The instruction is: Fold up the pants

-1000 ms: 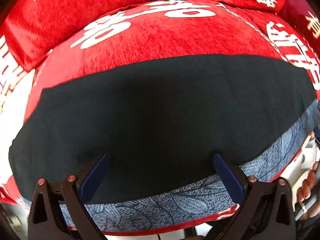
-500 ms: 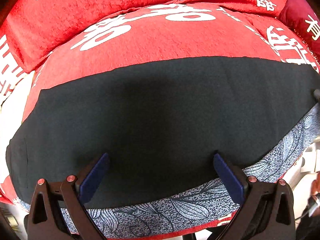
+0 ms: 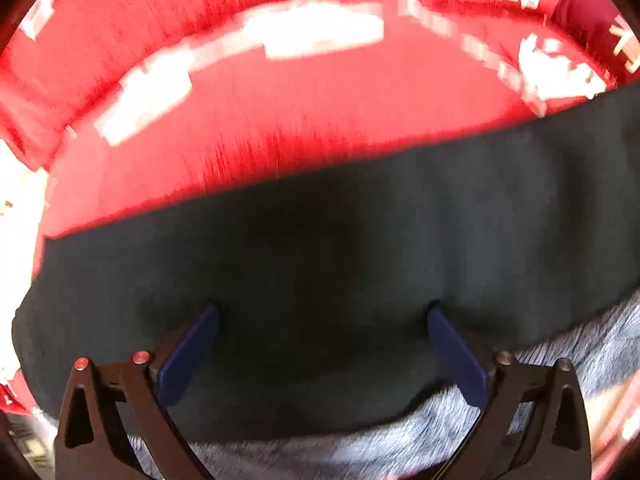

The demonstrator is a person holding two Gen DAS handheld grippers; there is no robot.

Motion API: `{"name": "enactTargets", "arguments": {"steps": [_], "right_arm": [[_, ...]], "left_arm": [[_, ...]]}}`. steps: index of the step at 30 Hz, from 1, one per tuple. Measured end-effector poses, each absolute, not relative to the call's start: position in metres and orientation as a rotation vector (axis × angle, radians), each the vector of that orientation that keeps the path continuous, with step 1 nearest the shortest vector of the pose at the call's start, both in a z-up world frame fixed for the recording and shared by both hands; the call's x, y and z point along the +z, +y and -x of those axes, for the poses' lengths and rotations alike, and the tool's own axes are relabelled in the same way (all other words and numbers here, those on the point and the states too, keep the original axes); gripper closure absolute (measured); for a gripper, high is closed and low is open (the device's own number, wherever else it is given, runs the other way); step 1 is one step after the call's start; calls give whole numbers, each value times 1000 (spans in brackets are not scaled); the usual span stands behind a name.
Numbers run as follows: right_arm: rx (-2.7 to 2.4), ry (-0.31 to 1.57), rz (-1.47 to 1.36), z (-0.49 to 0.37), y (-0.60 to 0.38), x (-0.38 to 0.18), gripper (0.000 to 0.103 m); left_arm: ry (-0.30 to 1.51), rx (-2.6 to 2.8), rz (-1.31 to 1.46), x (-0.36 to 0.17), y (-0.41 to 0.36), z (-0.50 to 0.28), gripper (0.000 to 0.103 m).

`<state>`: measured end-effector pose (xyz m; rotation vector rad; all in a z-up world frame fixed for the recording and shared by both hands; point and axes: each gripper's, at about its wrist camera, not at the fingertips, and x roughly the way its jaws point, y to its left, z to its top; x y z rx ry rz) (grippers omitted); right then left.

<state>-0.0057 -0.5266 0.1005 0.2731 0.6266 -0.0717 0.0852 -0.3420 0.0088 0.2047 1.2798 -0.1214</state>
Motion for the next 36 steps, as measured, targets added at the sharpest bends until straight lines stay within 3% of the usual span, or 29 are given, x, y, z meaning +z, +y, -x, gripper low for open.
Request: {"name": "enactTargets", "arguments": {"steps": [6,14,19,26,29,32,36], "right_arm": [[-27,576,-96,20,-478,128,85],[107,472,240,29,-340,132,84],[203,473,499,28,-247,85,84],[278,571,880,36,-156,-11,84],[247,559,947,47,-149,-16,69],[309,587,859,65,-160,14,31],[450,635,454,80,-219,81,22]], "left_arm": [[1285,-164,-157,27,-312,-86,0],[1229,-61,106,51,-146,-79,0],[1190,78,213,53,-62,-61,0],[1221,90,256,34,-34,-41,0],[1204,60,256,39,-40,-43,0],[1178,21,252,53,-46,-48,0],[1147,-41,238,71,-65,-55,0]]}}
